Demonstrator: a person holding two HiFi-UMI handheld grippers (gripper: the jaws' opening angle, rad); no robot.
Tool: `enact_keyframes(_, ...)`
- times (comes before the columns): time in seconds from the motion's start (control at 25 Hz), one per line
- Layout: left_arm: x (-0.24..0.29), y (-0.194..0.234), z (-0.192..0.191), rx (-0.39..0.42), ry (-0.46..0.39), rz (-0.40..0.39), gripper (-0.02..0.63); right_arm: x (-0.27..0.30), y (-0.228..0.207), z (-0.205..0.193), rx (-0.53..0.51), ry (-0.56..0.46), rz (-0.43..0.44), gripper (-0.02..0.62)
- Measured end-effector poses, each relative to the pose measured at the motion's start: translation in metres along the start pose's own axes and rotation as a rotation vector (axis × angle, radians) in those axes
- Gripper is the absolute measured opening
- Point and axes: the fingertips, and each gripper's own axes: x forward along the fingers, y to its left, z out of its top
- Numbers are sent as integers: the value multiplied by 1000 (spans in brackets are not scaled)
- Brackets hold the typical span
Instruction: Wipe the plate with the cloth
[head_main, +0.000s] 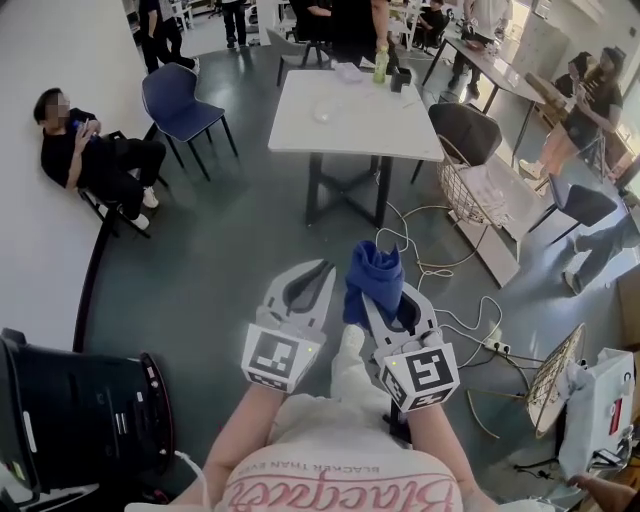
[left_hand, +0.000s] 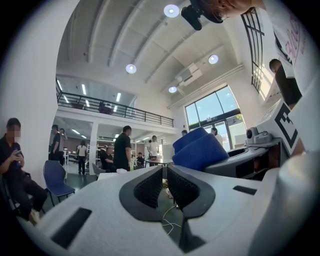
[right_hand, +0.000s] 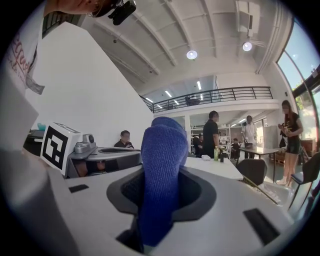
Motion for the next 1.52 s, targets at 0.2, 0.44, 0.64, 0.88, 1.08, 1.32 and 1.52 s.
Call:
enact_keyframes(0.2, 38, 20, -8, 6, 7, 10, 26, 34, -28, -2, 1, -1, 16, 114)
enact_keyframes(0.44, 96, 48, -11, 5, 10, 27, 26, 83, -74, 6, 2, -4, 34, 114)
enact_keyframes(0.64, 150, 74, -8, 9, 18, 41, 25, 125, -112, 14, -5, 4, 53, 114)
enact_keyframes(0.88, 221, 90, -5, 35, 16, 10, 26, 169, -168, 23, -2, 2, 60, 115)
enact_keyframes(1.08, 265, 109, -13, 33, 21, 40, 26, 199, -207, 23, -7, 9, 72, 114)
enact_keyframes(1.32, 296, 129, -23, 2, 26, 83, 26, 226, -234, 15, -10, 31, 94, 114)
enact_keyframes(1.52, 314, 140, -32, -13, 36, 101, 26, 243, -248, 11, -6, 40, 110, 114)
